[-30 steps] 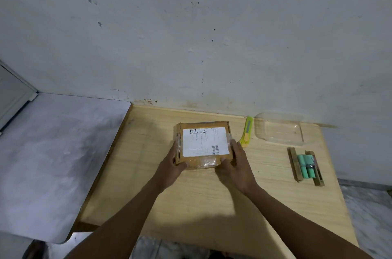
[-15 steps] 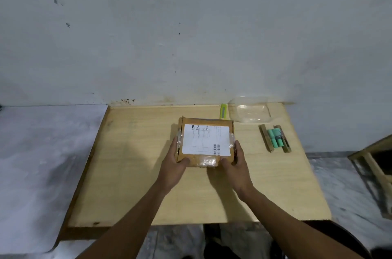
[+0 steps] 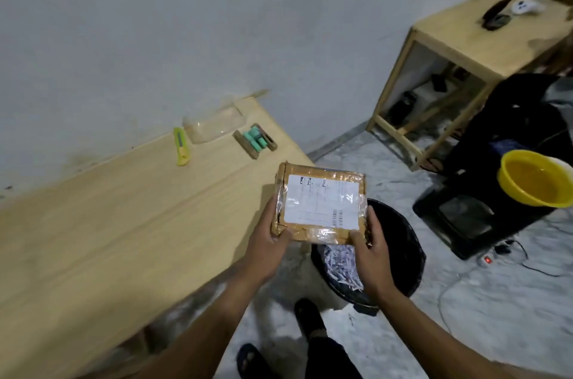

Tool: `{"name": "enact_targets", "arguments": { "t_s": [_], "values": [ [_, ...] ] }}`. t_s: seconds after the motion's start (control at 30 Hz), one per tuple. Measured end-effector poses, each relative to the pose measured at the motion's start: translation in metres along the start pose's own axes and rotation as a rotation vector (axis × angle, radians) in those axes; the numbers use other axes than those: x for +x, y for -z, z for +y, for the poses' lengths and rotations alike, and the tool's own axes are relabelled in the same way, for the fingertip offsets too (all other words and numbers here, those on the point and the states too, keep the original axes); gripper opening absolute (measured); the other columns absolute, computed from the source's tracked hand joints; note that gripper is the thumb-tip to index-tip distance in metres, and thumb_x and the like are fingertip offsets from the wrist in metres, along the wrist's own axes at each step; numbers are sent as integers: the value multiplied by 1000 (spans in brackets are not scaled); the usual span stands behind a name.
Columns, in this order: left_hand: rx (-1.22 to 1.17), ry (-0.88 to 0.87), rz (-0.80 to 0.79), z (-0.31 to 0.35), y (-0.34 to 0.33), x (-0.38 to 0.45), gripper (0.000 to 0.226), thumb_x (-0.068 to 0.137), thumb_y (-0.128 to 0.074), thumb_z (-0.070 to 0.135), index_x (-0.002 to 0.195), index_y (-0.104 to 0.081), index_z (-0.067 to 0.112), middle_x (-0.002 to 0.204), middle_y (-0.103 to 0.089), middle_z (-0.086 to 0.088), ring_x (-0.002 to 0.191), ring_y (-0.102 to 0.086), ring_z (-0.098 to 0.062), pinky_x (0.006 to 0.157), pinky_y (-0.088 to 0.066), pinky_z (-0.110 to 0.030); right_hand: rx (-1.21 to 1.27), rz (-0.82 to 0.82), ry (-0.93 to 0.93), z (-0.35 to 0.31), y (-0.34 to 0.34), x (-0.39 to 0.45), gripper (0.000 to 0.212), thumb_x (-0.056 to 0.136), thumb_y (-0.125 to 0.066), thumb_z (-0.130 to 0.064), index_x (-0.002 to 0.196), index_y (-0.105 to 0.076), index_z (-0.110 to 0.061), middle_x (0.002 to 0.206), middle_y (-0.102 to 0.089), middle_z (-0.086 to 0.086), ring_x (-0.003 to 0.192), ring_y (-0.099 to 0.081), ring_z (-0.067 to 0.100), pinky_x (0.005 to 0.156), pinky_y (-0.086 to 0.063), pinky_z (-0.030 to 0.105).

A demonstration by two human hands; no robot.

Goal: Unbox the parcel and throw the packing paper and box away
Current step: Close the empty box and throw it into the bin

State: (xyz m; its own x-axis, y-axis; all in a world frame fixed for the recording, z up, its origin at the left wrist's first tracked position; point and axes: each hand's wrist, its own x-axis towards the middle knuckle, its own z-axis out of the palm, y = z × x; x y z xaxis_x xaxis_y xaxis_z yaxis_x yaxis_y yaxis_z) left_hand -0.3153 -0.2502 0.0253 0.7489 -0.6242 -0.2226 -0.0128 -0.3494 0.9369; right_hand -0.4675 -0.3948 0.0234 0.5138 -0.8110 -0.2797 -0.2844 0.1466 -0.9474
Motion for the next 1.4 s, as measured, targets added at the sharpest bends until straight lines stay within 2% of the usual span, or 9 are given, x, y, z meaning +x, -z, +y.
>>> {"name": "enact_targets", "arguments": {
  "t_s": [0.23,0.4,0.7,0.8,0.87,1.0,1.13,1.27,1.4],
  "values": [
    [107,38,-241,-7,-121,7,75,94,-59,24,145,-15,57,156,-30,18,142,-33,-8,113,-36,-38,-84,168,-158,56,104,23,58,96,-49,-18,147,-31,-39,140,-49,-13,123,-51,9,102,-45,34],
    [150,139,-253,-31,-181,13,75,94,-56,14,153,-16,38,154,-35,13,140,-35,-6,111,-37,-28,-75,207,-266,95,139,45,54,97,-48,-20,146,-34,-39,127,-52,-26,117,-53,1,96,-46,28],
    [246,470,-314,-94,-209,63,70,93,-53,14,154,-19,25,153,-36,1,129,-47,-19,99,-43,-35,-174,-40,-650,171,134,97,70,95,-52,-30,154,-14,-29,152,-39,2,128,-48,26,103,-45,41],
    [195,564,-281,-105,-209,77,61,97,-50,18,152,-26,24,134,-52,4,98,-53,-8,81,-41,-27,-97,-60,-725,178,129,114,67,96,-55,-27,153,-20,-30,142,-48,0,120,-53,24,96,-47,35],
    [170,570,-263,-105,-207,82,57,99,-50,20,151,-28,24,137,-50,6,100,-55,-5,83,-37,-25,-104,-67,-726,179,127,120,60,95,-56,-33,148,-30,-36,134,-55,-4,114,-58,23,96,-50,38],
    [225,507,-255,-93,-195,83,54,98,-50,26,149,-32,26,156,-34,1,139,-38,-22,101,-36,-32,-207,-98,-699,175,127,127,57,89,-55,-37,144,-39,-34,132,-60,0,112,-60,25,99,-50,46],
    [230,391,-241,-64,-177,77,52,98,-52,20,148,-36,23,149,-45,-2,123,-51,-16,90,-38,-24,-314,-178,-576,136,112,127,55,94,-54,-35,145,-37,-30,138,-56,4,117,-58,29,100,-48,46],
    [159,240,-219,-32,-147,68,47,99,-51,16,145,-41,18,147,-48,-4,134,-46,-19,102,-38,-24,-405,-273,-375,88,83,130,50,99,-51,-28,147,-36,-22,151,-40,6,135,-41,30,106,-40,42],
    [147,112,-35,-13,-98,65,37,98,-50,11,134,-51,18,128,-63,-5,118,-60,-15,96,-48,-24,-510,-396,-157,44,36,138,52,99,-50,-31,147,-36,-18,150,-39,8,134,-42,28,109,-38,43]
  ]
}}
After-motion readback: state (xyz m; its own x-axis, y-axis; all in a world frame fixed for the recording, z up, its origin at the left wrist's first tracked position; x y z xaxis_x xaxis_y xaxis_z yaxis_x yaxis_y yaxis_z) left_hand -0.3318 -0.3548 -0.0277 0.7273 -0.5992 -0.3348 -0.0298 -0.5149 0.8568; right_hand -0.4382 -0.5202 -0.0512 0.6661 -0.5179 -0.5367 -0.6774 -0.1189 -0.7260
